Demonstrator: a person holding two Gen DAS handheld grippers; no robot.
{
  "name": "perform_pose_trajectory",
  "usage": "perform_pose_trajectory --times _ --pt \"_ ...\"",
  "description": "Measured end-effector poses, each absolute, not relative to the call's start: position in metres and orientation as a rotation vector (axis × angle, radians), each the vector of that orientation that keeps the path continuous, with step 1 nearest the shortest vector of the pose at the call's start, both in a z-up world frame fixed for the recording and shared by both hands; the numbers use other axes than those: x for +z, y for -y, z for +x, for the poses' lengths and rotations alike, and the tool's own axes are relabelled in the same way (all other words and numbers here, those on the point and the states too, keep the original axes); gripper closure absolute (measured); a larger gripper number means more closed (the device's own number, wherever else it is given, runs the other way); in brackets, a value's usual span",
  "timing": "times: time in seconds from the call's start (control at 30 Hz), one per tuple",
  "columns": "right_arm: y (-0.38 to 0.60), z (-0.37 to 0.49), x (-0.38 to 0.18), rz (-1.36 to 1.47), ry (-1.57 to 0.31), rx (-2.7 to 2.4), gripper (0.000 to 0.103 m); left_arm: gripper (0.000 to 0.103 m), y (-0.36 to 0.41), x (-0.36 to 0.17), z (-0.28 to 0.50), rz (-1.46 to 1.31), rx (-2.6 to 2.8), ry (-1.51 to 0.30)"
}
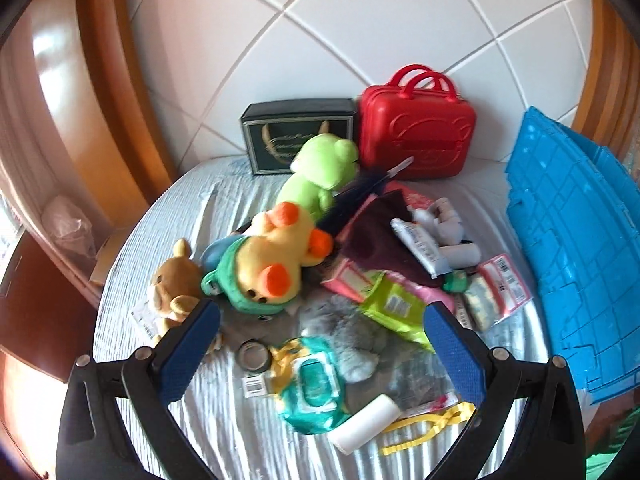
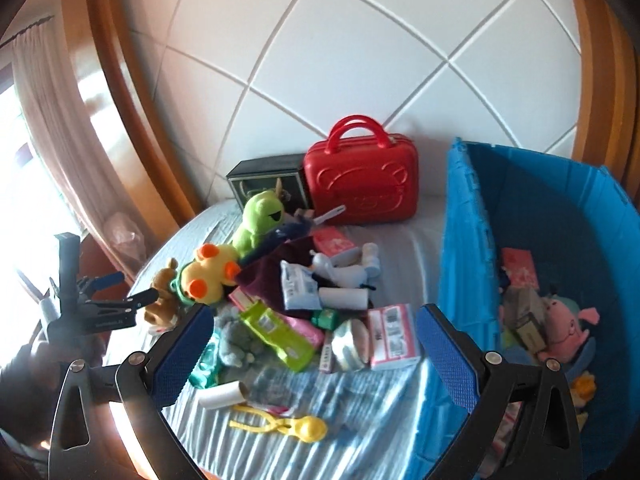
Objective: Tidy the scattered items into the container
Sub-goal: 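Move both tools back over the remaining pile, then grasp the brown teddy bear with the left tool while the right tool grasps the yellow duck plush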
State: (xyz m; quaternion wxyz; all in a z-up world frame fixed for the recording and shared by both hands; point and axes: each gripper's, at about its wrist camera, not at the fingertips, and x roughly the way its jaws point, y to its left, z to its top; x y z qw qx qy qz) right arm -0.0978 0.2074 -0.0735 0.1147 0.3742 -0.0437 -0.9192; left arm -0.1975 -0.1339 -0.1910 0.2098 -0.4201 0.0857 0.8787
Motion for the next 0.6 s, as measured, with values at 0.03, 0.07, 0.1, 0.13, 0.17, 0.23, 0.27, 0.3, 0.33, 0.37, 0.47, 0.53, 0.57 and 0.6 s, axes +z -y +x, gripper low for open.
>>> perform_pose_trajectory --times 0.03,0.07,0.1,0.13,0.17,0.23,0.27,0.3,0.33,0.37,0.47,0.53,0.57,0.6 --pt "-0.193 -0.101 -0.077 1.102 0.118 -2.681 0.000 0.000 0.149 -0.201 -0.205 -1.193 2.457 -0.241" --pt "-0.178 -0.104 -0.080 1.106 0.108 -2.669 0.000 0.000 0.163 -0.211 -0.212 -1.218 2.470 -0.244" --pt "-0.164 -0.108 -0.084 1.113 0.099 -2.658 0.000 0.000 0.177 -0.221 -0.219 -1.244 2.478 -0.242" --pt "-0.152 -0.111 -0.087 1.119 0.095 -2.649 0.000 0.000 0.190 -0.231 -0.226 -1.267 2.483 -0.239" --pt "-0.139 -0.114 -0.089 1.122 0.091 -2.642 0.000 0.000 0.202 -0.240 -0.234 -1.286 2.489 -0.235" --pt "-0.117 -0.117 -0.092 1.122 0.080 -2.633 0.000 0.000 0.223 -0.260 -0.251 -1.337 2.500 -0.228" --pt "-0.107 -0.117 -0.094 1.124 0.073 -2.631 0.000 0.000 0.232 -0.269 -0.260 -1.356 2.509 -0.229" --pt "-0.098 -0.117 -0.096 1.127 0.067 -2.632 0.000 0.000 0.239 -0.277 -0.268 -1.371 2.518 -0.236" --pt "-0.091 -0.117 -0.097 1.132 0.063 -2.634 0.000 0.000 0.245 -0.287 -0.278 -1.396 2.518 -0.244" --pt "-0.084 -0.117 -0.099 1.143 0.061 -2.637 0.000 0.000 0.250 -0.298 -0.288 -1.431 2.509 -0.250" --pt "-0.071 -0.116 -0.105 1.181 0.055 -2.648 0.000 0.000 0.262 -0.323 -0.313 -1.494 2.473 -0.211" --pt "-0.064 -0.115 -0.111 1.212 0.047 -2.654 0.000 0.000 0.264 -0.338 -0.325 -1.518 2.443 -0.204" --pt "-0.061 -0.115 -0.115 1.231 0.048 -2.657 0.000 0.000 0.263 -0.346 -0.330 -1.529 2.428 -0.206" --pt "-0.059 -0.116 -0.118 1.249 0.052 -2.659 0.000 0.000 0.260 -0.354 -0.336 -1.547 2.413 -0.213"
